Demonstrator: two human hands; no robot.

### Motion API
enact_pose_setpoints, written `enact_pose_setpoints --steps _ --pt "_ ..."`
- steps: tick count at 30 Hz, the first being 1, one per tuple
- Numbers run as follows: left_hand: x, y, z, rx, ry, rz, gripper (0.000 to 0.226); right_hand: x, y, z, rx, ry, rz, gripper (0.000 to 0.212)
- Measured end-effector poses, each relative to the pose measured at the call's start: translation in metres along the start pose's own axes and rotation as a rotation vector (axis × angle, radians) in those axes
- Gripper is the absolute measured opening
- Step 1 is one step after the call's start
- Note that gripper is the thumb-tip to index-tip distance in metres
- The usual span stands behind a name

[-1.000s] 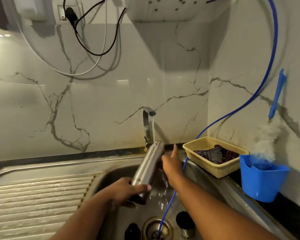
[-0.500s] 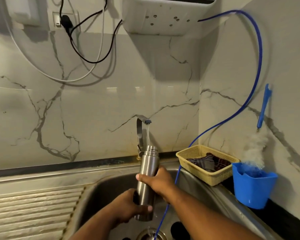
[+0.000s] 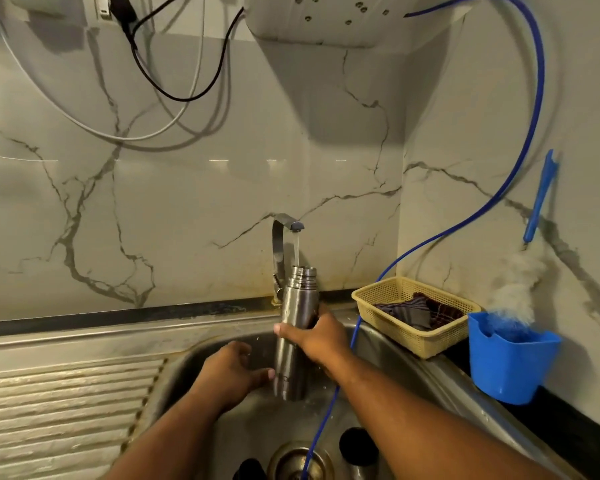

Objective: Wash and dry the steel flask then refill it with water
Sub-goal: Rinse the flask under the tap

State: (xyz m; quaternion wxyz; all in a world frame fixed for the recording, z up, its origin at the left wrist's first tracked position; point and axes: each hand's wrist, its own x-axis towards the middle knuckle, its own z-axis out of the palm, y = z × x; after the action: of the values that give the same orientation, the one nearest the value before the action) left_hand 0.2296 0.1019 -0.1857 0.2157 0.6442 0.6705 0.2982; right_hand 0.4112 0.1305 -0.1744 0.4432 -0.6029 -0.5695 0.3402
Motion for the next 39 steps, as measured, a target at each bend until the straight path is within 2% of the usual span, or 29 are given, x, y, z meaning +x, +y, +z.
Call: enact_pose_setpoints --steps 4,7,9,10,12,16,20,24,28,31,34,39 --pt "0.000 -0.002 -0.003 0.005 0.035 0.023 0.071 -0.004 0.003 0.007 -0.146 -0.093 0.110 0.071" --pt "0.001 -0.003 -0.006 -0.009 0.063 0.045 0.059 0.000 -0.004 0.008 0.000 0.028 0.031 0.059" --pt "-0.001 -0.001 -0.007 -0.033 0.074 0.059 0.054 -0.003 -0.005 0.009 0.009 -0.003 0.070 0.061" --pt "-0.002 0.000 -0.007 -0.040 0.081 0.063 0.053 -0.006 -0.003 0.011 -0.065 -0.061 0.112 0.065" --pt "-0.005 0.001 -0.007 -0.039 0.091 0.074 0.052 -0.009 0.003 0.014 -0.190 -0.108 0.133 0.069" --pt "-0.008 0.003 -0.007 -0.022 0.097 0.084 0.048 -0.003 -0.003 0.008 -0.110 0.046 0.026 0.067" --pt "-0.011 0.007 -0.006 -0.005 0.092 0.085 0.048 -0.009 0.001 0.008 -0.179 -0.076 0.126 0.069" --pt "-0.013 0.007 -0.007 0.026 0.080 0.081 0.043 -0.002 -0.005 0.006 -0.070 0.049 0.040 0.063" --pt "-0.012 0.006 -0.007 0.051 0.081 0.078 0.040 -0.006 -0.001 0.010 -0.205 -0.106 0.129 0.067" --pt "-0.010 0.004 -0.007 0.043 0.078 0.072 0.039 -0.001 -0.002 0.009 -0.162 -0.007 0.057 0.063" --pt "-0.009 0.005 -0.005 0.033 0.071 0.078 0.040 -0.004 -0.004 0.008 -0.186 -0.056 0.120 0.063" --pt "-0.007 0.004 -0.002 0.035 0.077 0.086 0.040 -0.003 -0.002 0.009 -0.212 -0.036 0.082 0.061"
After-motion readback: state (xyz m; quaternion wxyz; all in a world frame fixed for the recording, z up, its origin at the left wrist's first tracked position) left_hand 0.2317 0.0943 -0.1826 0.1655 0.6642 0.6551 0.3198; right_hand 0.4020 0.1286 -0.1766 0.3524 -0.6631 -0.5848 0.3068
